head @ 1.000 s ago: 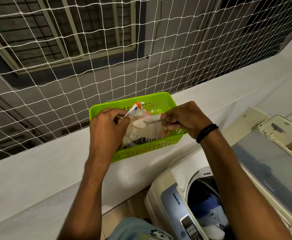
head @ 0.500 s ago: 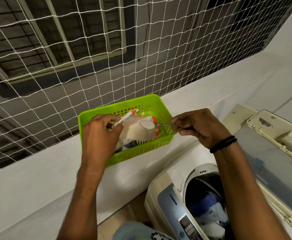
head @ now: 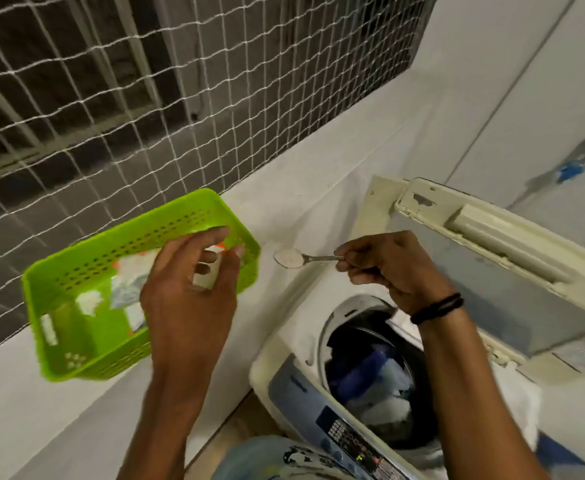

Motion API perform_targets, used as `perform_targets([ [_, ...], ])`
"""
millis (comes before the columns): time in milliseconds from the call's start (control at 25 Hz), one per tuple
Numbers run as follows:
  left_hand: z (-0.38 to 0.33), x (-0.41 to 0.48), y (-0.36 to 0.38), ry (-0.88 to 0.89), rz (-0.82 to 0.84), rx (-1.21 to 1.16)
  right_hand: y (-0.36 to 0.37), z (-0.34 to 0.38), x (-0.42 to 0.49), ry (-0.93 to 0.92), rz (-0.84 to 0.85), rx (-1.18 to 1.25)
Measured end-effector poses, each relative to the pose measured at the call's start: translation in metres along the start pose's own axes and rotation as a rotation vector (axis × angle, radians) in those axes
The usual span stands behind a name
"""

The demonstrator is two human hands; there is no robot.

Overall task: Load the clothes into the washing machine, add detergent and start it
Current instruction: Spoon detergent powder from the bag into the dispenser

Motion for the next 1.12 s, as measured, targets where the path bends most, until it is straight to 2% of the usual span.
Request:
perform_targets([
  [200,-0.014,-0.034,0.107,0.116,0.295,-0.050,-0.078,-0.054,-0.020,0.075,-0.208,0.078],
  [360,0.002,-0.071,0.208,0.117,0.530,-0.059,-0.163,-0.128,-0.037,0.181,-0.504,0.147],
  [560,0.043,-0.137,0.344,0.077,0.836,0.107,-0.238,-0.224,-0.058,0.335,-0.761,0.195],
  [680,0.082,-0.183,0.408,0.081,1.030,0.323,-0.247,-0.270,-0.059,0.407,-0.817,0.105],
  [760,0.109,-0.206,0.433,0.062,1.145,0.429,-0.243,-0.285,-0.056,0.405,-0.826,-0.124],
  [840,0.128,-0.224,0.444,0.048,1.234,0.500,-0.232,-0.289,-0.049,0.315,-0.814,-0.364],
  [1120,0.134,-0.228,0.445,0.082,1.251,0.501,-0.211,-0.298,-0.047,0.159,-0.772,-0.584],
])
Point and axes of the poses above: each hand's wrist, its own x-axis towards the middle knuckle, its own y-axis out of the palm, z = x × y, the point moved 9 cm from there along x, towards the middle knuckle, and after that the axes turned 10 degrees about -y, right-handed, at the moved point
